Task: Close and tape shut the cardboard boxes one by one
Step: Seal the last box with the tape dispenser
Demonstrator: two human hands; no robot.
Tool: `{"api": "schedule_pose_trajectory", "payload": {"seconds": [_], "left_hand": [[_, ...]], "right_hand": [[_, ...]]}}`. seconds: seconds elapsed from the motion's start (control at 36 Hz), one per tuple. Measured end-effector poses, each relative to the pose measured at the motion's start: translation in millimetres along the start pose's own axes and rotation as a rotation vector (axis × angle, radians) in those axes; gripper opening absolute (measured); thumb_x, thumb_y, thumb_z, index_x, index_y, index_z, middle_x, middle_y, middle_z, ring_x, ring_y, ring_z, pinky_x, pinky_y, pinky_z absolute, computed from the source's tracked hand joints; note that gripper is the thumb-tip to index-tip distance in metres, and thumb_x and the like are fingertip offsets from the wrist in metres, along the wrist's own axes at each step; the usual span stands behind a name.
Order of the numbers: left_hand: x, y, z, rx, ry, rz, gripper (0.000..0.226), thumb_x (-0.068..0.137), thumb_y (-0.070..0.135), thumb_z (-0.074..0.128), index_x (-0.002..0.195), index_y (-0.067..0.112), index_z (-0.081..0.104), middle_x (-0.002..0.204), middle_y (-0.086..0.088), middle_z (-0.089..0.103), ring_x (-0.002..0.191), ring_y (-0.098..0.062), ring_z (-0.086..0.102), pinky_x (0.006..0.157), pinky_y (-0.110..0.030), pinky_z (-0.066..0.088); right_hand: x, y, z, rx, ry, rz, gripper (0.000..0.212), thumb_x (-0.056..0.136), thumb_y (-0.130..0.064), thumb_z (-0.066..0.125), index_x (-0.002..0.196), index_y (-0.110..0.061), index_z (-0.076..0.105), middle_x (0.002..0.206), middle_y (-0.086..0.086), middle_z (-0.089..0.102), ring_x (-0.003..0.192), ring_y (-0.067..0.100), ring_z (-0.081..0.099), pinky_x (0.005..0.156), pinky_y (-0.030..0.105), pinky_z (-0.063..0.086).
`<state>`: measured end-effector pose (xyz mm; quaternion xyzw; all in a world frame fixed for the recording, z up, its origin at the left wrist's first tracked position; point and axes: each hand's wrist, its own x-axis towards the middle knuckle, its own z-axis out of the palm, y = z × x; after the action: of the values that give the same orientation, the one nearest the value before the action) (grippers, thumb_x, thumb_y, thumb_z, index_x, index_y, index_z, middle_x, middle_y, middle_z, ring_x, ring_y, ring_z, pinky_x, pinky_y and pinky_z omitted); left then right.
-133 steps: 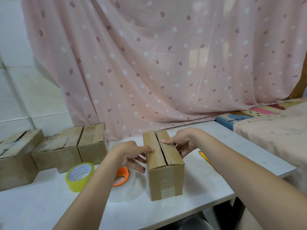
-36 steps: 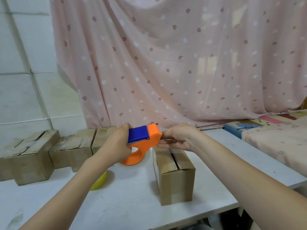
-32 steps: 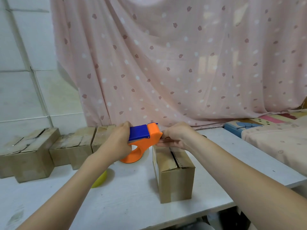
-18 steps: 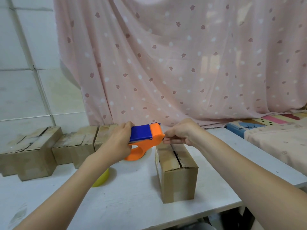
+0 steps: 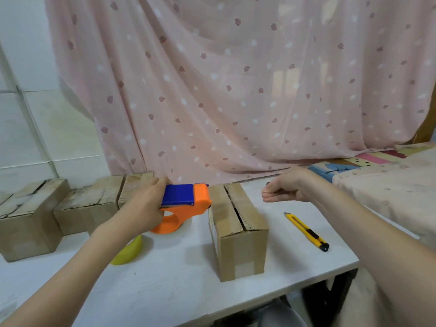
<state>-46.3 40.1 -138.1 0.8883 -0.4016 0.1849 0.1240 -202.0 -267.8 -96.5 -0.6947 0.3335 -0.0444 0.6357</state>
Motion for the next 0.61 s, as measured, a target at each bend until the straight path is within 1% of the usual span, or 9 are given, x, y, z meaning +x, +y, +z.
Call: {"api": "schedule_pose_trajectory", "payload": {"seconds": [0.08,0.19,0.28,0.33,0.39,0.42,0.47,0.56,0.61], "left_hand": [[2.9,3.4,2.1,0.003,-0.003,-0.009,0.053,0.070,0.008,0.077,0.095,0.027,0.035,0.080,0.014,0.031,0.069,-0.007,0.033,0.057,-0.022,0.023],[1.7,2.0,5.2,0.018,-0.039,-0.033,0.048,0.074,0.011,0.075,0.102,0.028,0.040,0.084,0.012,0.035,0.076,-0.011,0.037,0.062,-0.025,0.026],[-2.5,0.9,5.8,-0.048,-0.075,-0.048,0.051,0.077,0.006,0.072,0.105,0.033,0.038,0.093,0.007,0.042,0.085,-0.017,0.044,0.067,-0.027,0.033],[-4.2,3.6,4.8,-0.087,-0.110,-0.062,0.061,0.080,0.002,0.067,0.119,0.039,0.038,0.101,0.004,0.045,0.093,-0.020,0.048,0.074,-0.029,0.041],[-5.1,5.8,6.2,-0.088,-0.131,-0.057,0.085,0.082,0.001,0.065,0.139,0.054,0.028,0.099,0.005,0.044,0.091,-0.019,0.049,0.076,-0.031,0.045],[-5.7,6.0,7.5,-0.065,-0.138,-0.042,0.094,0.084,0.002,0.062,0.142,0.061,0.019,0.096,0.006,0.041,0.088,-0.019,0.049,0.076,-0.031,0.046],[-6.4,4.1,10.6,-0.022,-0.156,-0.020,0.098,0.086,0.002,0.057,0.138,0.068,0.007,0.092,0.006,0.038,0.084,-0.020,0.049,0.076,-0.033,0.048],[-6.8,1.6,14.2,-0.004,-0.174,-0.017,0.098,0.086,0.004,0.055,0.138,0.072,0.006,0.092,0.005,0.040,0.082,-0.021,0.049,0.071,-0.032,0.047],[-8.0,4.1,15.3,0.021,-0.177,-0.010,0.097,0.087,0.005,0.050,0.136,0.073,0.002,0.096,0.004,0.041,0.086,-0.021,0.048,0.071,-0.030,0.042]], "right_hand": [[5.7,2.5,0.2,0.001,0.009,0.013,0.003,0.088,0.011,0.067,0.089,0.011,0.065,0.093,0.024,0.072,0.086,0.030,0.073,0.071,0.034,0.062],[12.0,6.5,0.5,-0.024,0.013,0.024,0.004,0.086,0.012,0.069,0.086,0.012,0.065,0.092,0.025,0.074,0.080,0.029,0.075,0.059,0.031,0.062],[12.9,7.6,3.8,-0.057,0.001,0.032,0.004,0.086,0.011,0.068,0.089,0.013,0.067,0.091,0.025,0.073,0.077,0.028,0.074,0.058,0.030,0.062],[13.8,8.1,6.4,-0.088,-0.013,0.042,0.006,0.088,0.010,0.067,0.093,0.013,0.067,0.088,0.023,0.072,0.074,0.026,0.072,0.057,0.028,0.062],[15.4,8.5,8.4,-0.112,-0.024,0.047,0.005,0.089,0.009,0.067,0.092,0.013,0.067,0.082,0.021,0.072,0.071,0.025,0.072,0.060,0.029,0.062],[16.6,9.1,8.9,-0.115,-0.029,0.050,0.005,0.088,0.009,0.068,0.090,0.013,0.067,0.078,0.020,0.072,0.070,0.024,0.071,0.062,0.030,0.062],[18.5,11.0,9.2,-0.116,-0.027,0.049,0.005,0.087,0.009,0.069,0.087,0.013,0.067,0.071,0.019,0.072,0.067,0.024,0.072,0.064,0.031,0.062],[21.2,14.4,10.4,-0.124,-0.017,0.037,0.007,0.085,0.009,0.071,0.085,0.013,0.066,0.068,0.018,0.071,0.060,0.022,0.071,0.059,0.030,0.062],[22.1,17.2,12.7,-0.159,-0.015,0.039,0.009,0.086,0.007,0.072,0.085,0.013,0.065,0.064,0.017,0.071,0.060,0.022,0.071,0.062,0.029,0.062]]}}
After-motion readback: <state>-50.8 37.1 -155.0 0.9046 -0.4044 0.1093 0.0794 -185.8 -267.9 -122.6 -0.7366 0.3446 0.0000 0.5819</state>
